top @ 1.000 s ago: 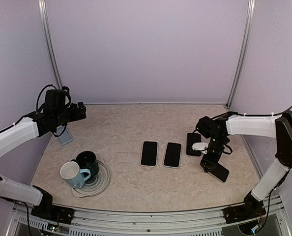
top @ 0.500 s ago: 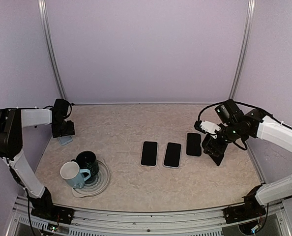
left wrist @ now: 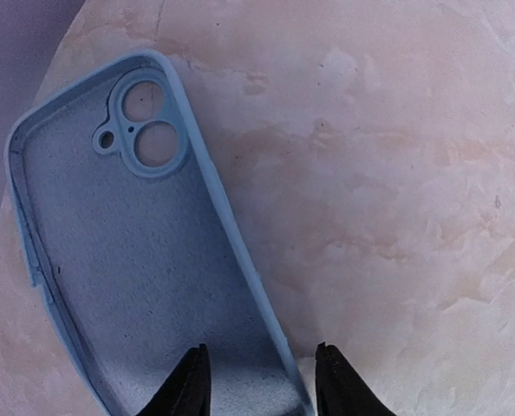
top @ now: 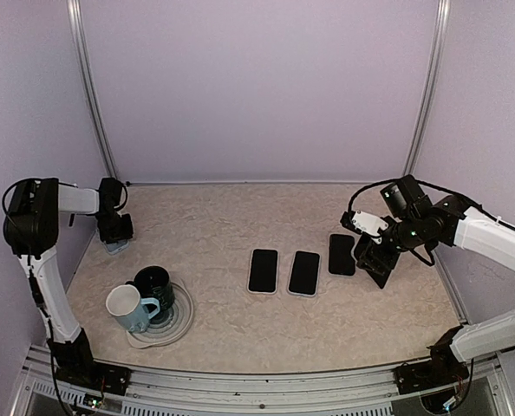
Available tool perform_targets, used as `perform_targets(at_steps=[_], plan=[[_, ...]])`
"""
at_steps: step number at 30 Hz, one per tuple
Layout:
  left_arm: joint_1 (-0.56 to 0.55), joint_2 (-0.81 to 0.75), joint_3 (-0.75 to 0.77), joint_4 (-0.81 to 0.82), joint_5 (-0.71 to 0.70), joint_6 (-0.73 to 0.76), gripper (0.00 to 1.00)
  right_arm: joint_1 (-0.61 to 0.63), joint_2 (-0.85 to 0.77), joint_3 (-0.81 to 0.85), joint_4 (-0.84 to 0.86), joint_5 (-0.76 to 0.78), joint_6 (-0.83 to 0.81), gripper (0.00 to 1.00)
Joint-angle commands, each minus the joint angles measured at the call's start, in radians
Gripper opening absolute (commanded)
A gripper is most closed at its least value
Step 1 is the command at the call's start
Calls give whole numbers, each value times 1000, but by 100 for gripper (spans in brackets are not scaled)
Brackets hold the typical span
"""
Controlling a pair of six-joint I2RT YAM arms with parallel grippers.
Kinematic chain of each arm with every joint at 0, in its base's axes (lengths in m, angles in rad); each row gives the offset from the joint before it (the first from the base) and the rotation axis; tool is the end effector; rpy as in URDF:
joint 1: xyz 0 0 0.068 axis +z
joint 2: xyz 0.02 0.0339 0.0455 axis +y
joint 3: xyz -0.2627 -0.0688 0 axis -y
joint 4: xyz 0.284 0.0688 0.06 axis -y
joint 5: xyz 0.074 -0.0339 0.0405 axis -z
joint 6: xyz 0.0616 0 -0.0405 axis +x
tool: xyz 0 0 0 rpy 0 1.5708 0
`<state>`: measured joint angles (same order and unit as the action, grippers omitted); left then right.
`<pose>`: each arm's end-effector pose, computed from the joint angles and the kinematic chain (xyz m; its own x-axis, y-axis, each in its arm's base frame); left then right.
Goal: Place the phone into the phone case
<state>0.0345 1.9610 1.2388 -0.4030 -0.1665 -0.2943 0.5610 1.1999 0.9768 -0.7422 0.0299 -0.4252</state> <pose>0.4302 0.0251 0.0921 -0.8325 -0.3150 -0.4558 -0.3625 0.9318 0.0181 0.2484 0.1539 0.2425 -0.4208 -0.7514 -0.5083 -0.7585 0.5988 -0.2572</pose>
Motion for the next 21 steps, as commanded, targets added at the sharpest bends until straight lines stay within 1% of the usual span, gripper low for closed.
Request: perform_targets(at_steps=[1,2,4,5,8,10,12,15,19,21], plan=[[10,53,11,23,54,-17,35,2,-13,24,33,11,17,58],[10,54,1,33,63,-18,27,2,-11,29,33,16,21,58],[9,49,-22,56,88,-21,7,2,-11,40,36,25,26,57],[9,44,-35,66,103,-21,0,2,-12,49,40,30,33,57],[6,4,-81,99,153,-28,0,1,-22,59,57,41,46,57],[-9,-41,-107,118,150,-35,0,2,-32,61,70,45,53,57],[-53,-105,-114,119,113,-27,0,2,-38,60,79,44,58,57],[-139,-199,-77,63,19,-20,0,2,-43,63,88,35,68,57],[-307,-349,-8,1,-71,-40,0,2,-47,83,104,46,89,56],[-452,-427,19,-20,-119,-61,0,1,-49,96,113,47,95,56]])
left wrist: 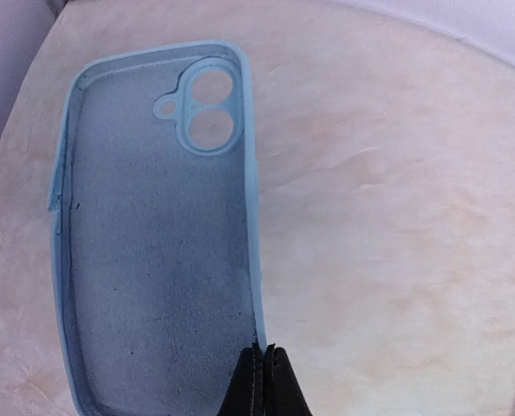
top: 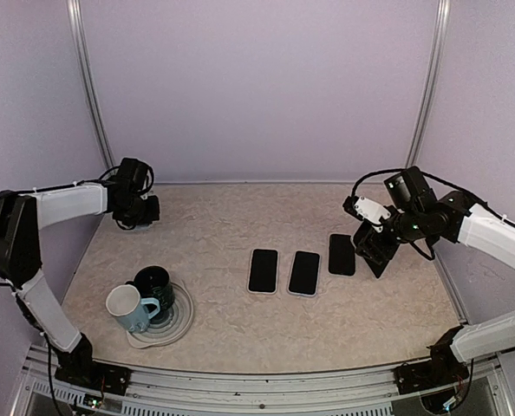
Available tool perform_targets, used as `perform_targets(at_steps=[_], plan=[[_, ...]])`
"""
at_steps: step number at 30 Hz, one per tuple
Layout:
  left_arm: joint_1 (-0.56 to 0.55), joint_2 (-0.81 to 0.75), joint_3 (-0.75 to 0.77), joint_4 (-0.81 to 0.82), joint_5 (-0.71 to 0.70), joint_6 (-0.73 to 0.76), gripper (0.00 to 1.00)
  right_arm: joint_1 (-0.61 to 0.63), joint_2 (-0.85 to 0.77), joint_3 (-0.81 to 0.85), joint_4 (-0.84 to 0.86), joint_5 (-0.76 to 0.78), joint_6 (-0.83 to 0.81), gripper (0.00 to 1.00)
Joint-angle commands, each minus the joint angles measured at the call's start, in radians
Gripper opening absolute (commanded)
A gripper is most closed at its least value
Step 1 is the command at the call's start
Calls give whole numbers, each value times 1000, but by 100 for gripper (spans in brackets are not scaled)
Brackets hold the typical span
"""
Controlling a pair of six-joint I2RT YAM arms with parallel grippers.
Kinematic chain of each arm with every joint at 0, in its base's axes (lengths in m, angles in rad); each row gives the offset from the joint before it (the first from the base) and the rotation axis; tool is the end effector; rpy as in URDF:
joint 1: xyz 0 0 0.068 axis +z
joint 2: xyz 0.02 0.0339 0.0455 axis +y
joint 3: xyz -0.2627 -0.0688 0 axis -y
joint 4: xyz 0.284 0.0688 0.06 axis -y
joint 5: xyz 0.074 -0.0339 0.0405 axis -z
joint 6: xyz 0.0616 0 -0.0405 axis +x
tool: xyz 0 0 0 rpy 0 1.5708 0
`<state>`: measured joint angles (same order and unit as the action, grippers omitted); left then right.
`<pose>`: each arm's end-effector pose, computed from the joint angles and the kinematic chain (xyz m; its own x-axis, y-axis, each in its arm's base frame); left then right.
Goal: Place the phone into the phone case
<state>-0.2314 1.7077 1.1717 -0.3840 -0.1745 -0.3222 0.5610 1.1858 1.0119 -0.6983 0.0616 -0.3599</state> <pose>0.4037 -0.0841 0.1731 -0.7736 -0.1381 -0.6184 -0.1281 0.9899 -0.0608 0.2548 0.1556 0.2632 -0.4316 -0.6864 -0.5853 -0.6940 0.6672 -0.2706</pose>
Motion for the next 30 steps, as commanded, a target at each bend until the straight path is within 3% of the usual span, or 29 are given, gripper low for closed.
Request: perform_targets(at_steps=[1,6,9,16,20,29,30], plan=[[-249,-223,89,-46,-128,-51,0,2,-35,69,74,13,35,55],[-566,-351,25,-72,-167,-255,0,2,-45,77,101,-17,62,55],[-767,-344,-20,-88,-170,-365,0,3,-53,67,113,-36,75,55],[-1078,-39,94,-211,-91,-385,0,4,-54,69,106,17,100,51],[-1130,96,127,-233,-43,-378,0,6,-63,58,111,0,125,51],[-1138,201,116,-126,145,-356,0,13,-59,51,106,9,109,51],[-1138,210,119,-114,165,-347,14,13,-56,52,106,11,106,51]])
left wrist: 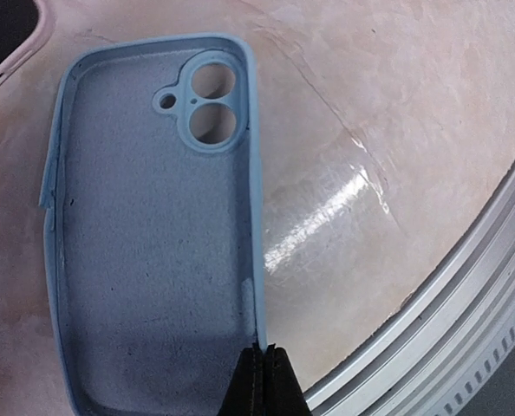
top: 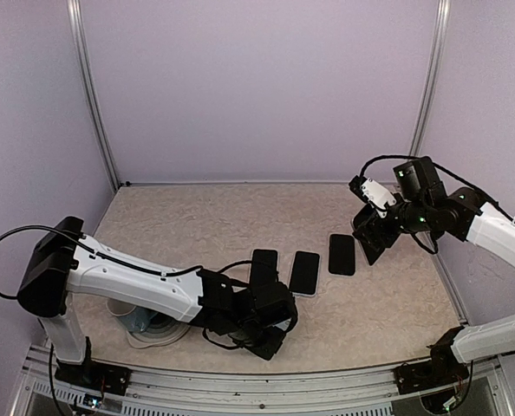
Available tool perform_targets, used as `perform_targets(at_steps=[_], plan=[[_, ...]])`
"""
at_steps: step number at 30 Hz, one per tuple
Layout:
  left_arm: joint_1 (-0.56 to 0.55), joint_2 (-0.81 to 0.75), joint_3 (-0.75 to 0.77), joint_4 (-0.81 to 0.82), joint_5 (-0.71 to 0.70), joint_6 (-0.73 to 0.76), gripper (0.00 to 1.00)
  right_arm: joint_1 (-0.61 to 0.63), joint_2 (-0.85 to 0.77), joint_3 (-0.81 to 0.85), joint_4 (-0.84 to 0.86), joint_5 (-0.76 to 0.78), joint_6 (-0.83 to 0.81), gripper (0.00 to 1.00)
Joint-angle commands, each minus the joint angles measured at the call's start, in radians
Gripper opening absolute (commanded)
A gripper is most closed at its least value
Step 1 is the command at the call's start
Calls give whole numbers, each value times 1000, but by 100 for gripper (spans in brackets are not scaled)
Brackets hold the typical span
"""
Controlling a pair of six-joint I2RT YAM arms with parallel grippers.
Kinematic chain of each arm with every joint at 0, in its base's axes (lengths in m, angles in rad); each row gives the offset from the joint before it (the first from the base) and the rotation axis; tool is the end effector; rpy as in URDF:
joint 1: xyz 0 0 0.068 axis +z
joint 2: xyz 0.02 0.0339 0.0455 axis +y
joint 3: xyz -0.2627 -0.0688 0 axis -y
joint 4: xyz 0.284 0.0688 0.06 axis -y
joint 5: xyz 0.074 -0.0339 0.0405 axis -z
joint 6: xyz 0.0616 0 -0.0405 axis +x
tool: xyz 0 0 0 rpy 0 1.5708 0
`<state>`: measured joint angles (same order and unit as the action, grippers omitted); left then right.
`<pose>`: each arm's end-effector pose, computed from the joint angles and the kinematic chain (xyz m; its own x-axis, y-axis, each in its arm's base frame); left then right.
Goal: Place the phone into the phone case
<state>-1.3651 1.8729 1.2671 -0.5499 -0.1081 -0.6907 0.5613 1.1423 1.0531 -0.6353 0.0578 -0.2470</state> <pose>0.0924 -0.4101 0.1282 -0.7584 0.5340 -0.3737 0.6242 0.7600 -0.1808 0.2563 0.1570 0.2971 -0.4231 -0.5543 -0.7167 -0.6169 0.7556 -0.2202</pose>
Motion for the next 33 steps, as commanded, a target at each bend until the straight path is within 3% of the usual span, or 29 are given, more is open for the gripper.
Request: perform_targets(at_steps=[1,3,4,8,11,13,17,27,33], plan=[[-5,51,24,68,131,33,31,12,-10,11,46,16,-9,51],[-4,58,11,122,168,65,55,12,-3,15,56,18,-7,51],[-1,55,5,137,163,75,59,12,0,20,66,25,-1,51],[50,-29,-27,151,86,84,61,13,0,32,112,27,41,52],[138,-152,-111,126,21,34,50,20,22,33,136,-35,59,52],[178,-201,-172,106,9,8,36,31,43,34,143,-30,58,52],[182,-220,-235,47,-29,-9,19,38,67,36,165,-34,50,52],[85,-3,-139,-56,8,39,9,45,78,38,159,-38,37,51],[33,64,-61,-2,152,112,7,79,78,48,131,25,55,51]])
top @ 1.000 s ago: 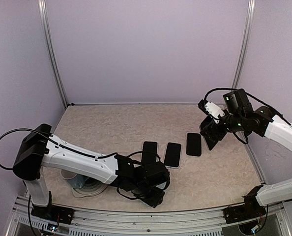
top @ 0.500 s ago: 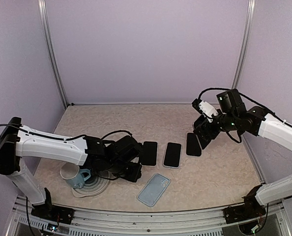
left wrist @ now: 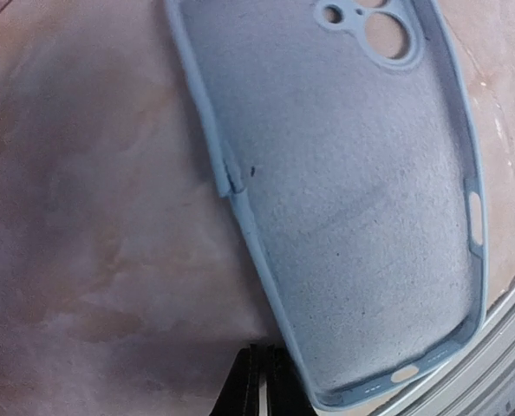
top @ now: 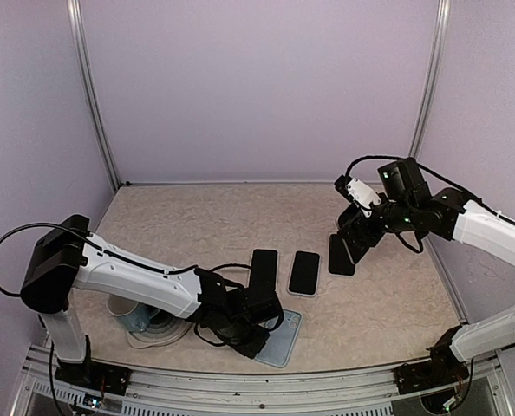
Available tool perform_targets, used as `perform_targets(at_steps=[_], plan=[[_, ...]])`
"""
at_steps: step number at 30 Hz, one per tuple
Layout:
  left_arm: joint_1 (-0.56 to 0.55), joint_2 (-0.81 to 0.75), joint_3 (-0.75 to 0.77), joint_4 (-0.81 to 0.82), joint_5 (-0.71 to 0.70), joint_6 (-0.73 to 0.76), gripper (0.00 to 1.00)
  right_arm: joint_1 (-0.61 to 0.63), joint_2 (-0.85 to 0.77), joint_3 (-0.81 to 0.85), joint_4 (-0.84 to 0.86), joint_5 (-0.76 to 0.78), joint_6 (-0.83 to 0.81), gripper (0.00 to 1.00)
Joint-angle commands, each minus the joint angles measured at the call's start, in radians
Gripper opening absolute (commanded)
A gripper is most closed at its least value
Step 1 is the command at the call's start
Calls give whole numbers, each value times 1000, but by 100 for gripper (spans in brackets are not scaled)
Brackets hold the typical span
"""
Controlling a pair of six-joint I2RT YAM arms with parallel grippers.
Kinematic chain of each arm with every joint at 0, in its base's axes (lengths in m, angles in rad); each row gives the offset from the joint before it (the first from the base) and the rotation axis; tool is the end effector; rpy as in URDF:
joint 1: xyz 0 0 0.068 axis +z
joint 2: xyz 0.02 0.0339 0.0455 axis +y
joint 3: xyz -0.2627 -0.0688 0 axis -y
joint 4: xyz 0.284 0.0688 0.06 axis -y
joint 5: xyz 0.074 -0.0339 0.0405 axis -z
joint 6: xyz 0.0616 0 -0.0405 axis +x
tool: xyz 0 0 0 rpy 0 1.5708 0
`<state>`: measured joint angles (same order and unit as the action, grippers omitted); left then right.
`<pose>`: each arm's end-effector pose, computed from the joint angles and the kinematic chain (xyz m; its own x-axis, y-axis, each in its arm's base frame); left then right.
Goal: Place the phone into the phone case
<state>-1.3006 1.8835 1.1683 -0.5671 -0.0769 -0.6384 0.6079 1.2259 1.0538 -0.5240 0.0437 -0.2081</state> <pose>0.1095 -0.3776 0.0927 -0.7746 0.5708 -0.2724 0.6145 0.7812 -0.1104 0.2685 0.1836 0.2843 -0.4028 -0.5317 -0.7450 -0.6401 0.7454 -0.1859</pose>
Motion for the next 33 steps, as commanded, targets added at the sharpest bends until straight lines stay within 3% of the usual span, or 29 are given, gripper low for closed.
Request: perform_targets(at_steps=[1,7,12,17,21,25,33], plan=[[-36,58,53,31,141,75,7,38,-3,51,18,42,28,51],[-34,99,135,80,168,118,8,91,39,116,-42,77,173,50],[-5,73,96,144,114,83,9,173,95,148,-110,83,432,47],[51,-82,-43,215,-58,1,14,304,143,169,-235,99,707,43],[88,-252,-127,271,-233,-33,16,426,148,133,-257,113,948,37],[112,-328,-160,318,-372,-32,19,549,211,112,-254,143,1133,35],[139,-365,-178,322,-406,7,22,655,401,195,-327,206,1247,33]])
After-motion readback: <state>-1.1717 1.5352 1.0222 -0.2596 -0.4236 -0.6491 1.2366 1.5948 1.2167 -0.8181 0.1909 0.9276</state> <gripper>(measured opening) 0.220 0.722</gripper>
